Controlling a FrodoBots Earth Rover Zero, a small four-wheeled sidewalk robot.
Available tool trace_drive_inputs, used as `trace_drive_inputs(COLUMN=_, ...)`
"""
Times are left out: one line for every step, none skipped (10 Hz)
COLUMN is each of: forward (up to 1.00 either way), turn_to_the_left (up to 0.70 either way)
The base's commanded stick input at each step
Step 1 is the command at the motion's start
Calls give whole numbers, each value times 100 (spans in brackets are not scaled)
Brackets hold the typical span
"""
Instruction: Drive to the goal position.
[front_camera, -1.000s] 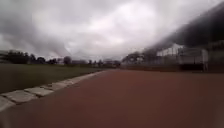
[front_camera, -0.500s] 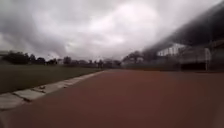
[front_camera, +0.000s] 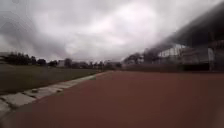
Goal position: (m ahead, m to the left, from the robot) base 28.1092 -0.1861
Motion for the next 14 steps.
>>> trace_drive_inputs(forward=70, turn_to_the_left=0)
trace_drive_inputs(forward=70, turn_to_the_left=0)
trace_drive_inputs(forward=70, turn_to_the_left=0)
trace_drive_inputs(forward=70, turn_to_the_left=0)
trace_drive_inputs(forward=70, turn_to_the_left=0)
trace_drive_inputs(forward=70, turn_to_the_left=0)
trace_drive_inputs(forward=70, turn_to_the_left=0)
trace_drive_inputs(forward=70, turn_to_the_left=0)
trace_drive_inputs(forward=70, turn_to_the_left=0)
trace_drive_inputs(forward=70, turn_to_the_left=0)
trace_drive_inputs(forward=70, turn_to_the_left=0)
trace_drive_inputs(forward=70, turn_to_the_left=0)
trace_drive_inputs(forward=70, turn_to_the_left=0)
trace_drive_inputs(forward=70, turn_to_the_left=0)
